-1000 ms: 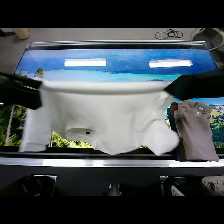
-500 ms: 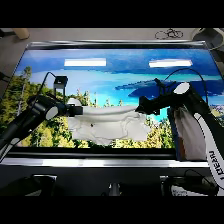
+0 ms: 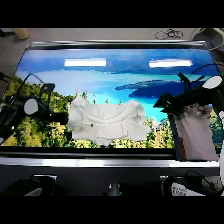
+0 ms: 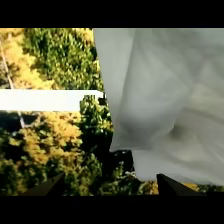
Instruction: Fold the shirts.
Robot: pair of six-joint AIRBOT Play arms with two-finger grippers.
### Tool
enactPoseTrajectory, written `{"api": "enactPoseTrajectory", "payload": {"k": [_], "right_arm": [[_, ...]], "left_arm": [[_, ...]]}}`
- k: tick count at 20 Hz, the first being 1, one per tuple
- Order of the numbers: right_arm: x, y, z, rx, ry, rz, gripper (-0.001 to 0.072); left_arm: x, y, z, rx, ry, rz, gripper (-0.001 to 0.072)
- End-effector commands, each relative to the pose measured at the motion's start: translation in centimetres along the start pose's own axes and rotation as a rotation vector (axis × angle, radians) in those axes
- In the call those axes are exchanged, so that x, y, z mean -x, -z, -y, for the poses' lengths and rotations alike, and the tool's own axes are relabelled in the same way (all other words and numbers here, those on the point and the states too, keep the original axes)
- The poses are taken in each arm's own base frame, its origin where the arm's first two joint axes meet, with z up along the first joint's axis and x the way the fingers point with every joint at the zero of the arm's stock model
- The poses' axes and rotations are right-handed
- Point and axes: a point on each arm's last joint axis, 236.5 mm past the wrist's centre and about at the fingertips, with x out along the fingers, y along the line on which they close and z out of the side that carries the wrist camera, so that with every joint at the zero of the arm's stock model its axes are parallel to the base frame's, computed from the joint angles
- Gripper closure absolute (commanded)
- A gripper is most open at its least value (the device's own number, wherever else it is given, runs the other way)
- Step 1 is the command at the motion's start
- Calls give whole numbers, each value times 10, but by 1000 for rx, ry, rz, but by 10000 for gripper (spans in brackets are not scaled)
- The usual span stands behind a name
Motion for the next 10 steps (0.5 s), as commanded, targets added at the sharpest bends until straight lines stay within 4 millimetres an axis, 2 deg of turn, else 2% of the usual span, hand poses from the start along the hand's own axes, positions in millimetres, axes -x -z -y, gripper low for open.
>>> {"api": "enactPoseTrajectory", "payload": {"k": [1, 2, 3, 6, 8, 10], "right_arm": [[-10, 40, 43, -89, 50, -116, 92], [-21, 49, 42, -82, 33, -139, 70], [-30, 56, 43, -80, 32, -158, 70], [-48, 66, 35, -1, 40, -188, 67], [-59, 68, 27, 79, 60, -198, 29], [-71, 65, 21, 133, 81, -192, 16]], "left_arm": [[-38, 61, 16, 165, 198, -122, -4], [-55, 72, 26, 219, 250, -139, 19], [-67, 76, 34, 267, 291, -136, 90], [-85, 59, 50, 375, 381, -65, 91], [-90, 48, 52, 404, 398, -38, 91], [-100, 48, 51, 422, 387, -53, 92]]}}
